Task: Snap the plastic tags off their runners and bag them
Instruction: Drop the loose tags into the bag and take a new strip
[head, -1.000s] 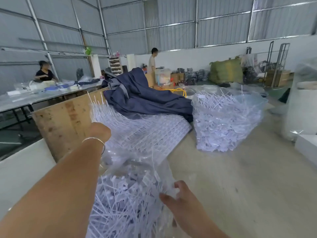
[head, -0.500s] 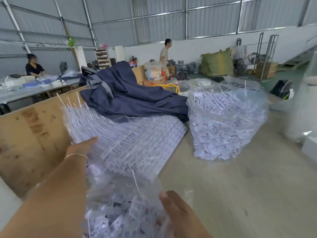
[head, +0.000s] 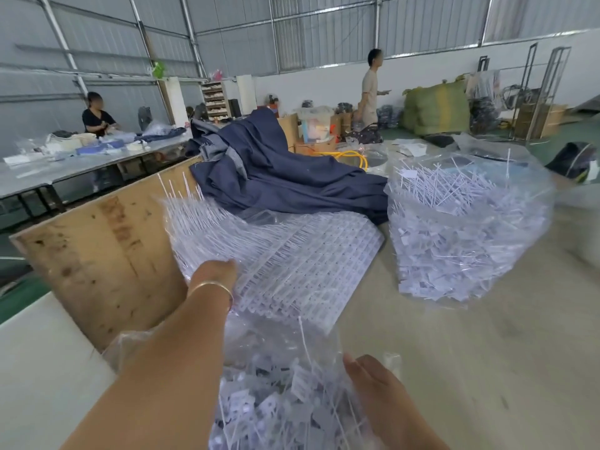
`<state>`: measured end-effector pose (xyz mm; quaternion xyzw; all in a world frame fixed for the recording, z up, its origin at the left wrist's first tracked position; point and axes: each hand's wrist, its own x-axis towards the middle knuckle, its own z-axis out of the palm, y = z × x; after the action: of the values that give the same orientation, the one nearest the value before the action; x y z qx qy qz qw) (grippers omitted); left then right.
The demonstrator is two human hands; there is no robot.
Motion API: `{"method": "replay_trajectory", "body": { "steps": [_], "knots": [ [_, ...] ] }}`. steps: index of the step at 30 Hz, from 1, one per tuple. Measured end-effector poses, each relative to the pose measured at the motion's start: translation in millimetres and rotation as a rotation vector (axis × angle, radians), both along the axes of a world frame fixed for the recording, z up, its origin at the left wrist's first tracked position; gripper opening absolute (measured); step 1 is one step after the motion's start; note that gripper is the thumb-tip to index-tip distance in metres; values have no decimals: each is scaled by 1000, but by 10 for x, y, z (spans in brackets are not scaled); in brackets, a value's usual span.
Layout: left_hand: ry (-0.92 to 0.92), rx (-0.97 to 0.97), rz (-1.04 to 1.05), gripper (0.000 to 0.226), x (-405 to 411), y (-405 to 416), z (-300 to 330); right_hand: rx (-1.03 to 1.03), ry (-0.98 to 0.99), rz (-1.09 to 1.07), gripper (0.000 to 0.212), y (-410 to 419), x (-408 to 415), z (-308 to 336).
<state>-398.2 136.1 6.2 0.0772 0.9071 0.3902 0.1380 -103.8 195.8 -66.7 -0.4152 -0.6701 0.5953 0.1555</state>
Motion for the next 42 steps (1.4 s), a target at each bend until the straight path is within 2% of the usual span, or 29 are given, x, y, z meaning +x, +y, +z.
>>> {"method": "replay_trajectory", "body": {
  "steps": [1,3,5,7,9,11,12,14,17,18,20,22,23,25,27,30,32,36,39,42],
  "knots": [
    [52,-77,-23,28,8,-15,-48,-4,9,-3,39,-8,11,16],
    [84,-97,55,26,6,-43,-92,5,9,8,39,-9,38,29],
    [123,46,139,31,12,-25,15,27,-9,8,38,5,67,22],
    [88,319,207,34,49,53,248,55,-30,-16,38,13,93,8],
    [-101,589,204,31,225,72,528,101,-59,-56,31,12,117,53],
    [-336,749,140,11,418,26,680,141,-72,-111,25,19,127,119],
    [-400,799,120,12,480,6,700,154,-91,-127,26,25,132,162],
    [-412,826,71,17,621,-28,736,157,-133,-111,41,53,147,222],
    [-400,896,7,19,931,27,947,142,-88,-144,81,110,244,316],
    [-364,890,-13,18,1062,56,1035,224,-105,-183,94,124,296,373],
    [-296,885,-89,15,1382,103,1189,548,-233,-209,112,137,387,522],
    [-261,866,-181,8,1766,104,1285,836,-300,-240,121,125,417,676],
    [-255,848,-223,7,1961,90,1311,896,-259,-283,124,129,418,760],
    [-242,846,-297,10,2331,68,1334,875,-87,-427,119,168,458,935],
    [-195,860,-372,18,2631,50,1305,847,68,-529,106,237,585,1069],
    [-139,860,-496,32,2942,49,1161,846,220,-539,69,330,888,1105],
    [-122,813,-558,38,3087,40,1005,840,245,-531,54,341,1118,1010],
    [-74,675,-752,31,3319,-27,653,835,143,-524,44,282,1600,707],
    [4,616,-946,52,3518,-154,427,867,154,-522,43,196,1945,516],
    [-19,619,-1053,16,3733,-284,301,879,183,-569,48,84,2328,412]
  ]
}}
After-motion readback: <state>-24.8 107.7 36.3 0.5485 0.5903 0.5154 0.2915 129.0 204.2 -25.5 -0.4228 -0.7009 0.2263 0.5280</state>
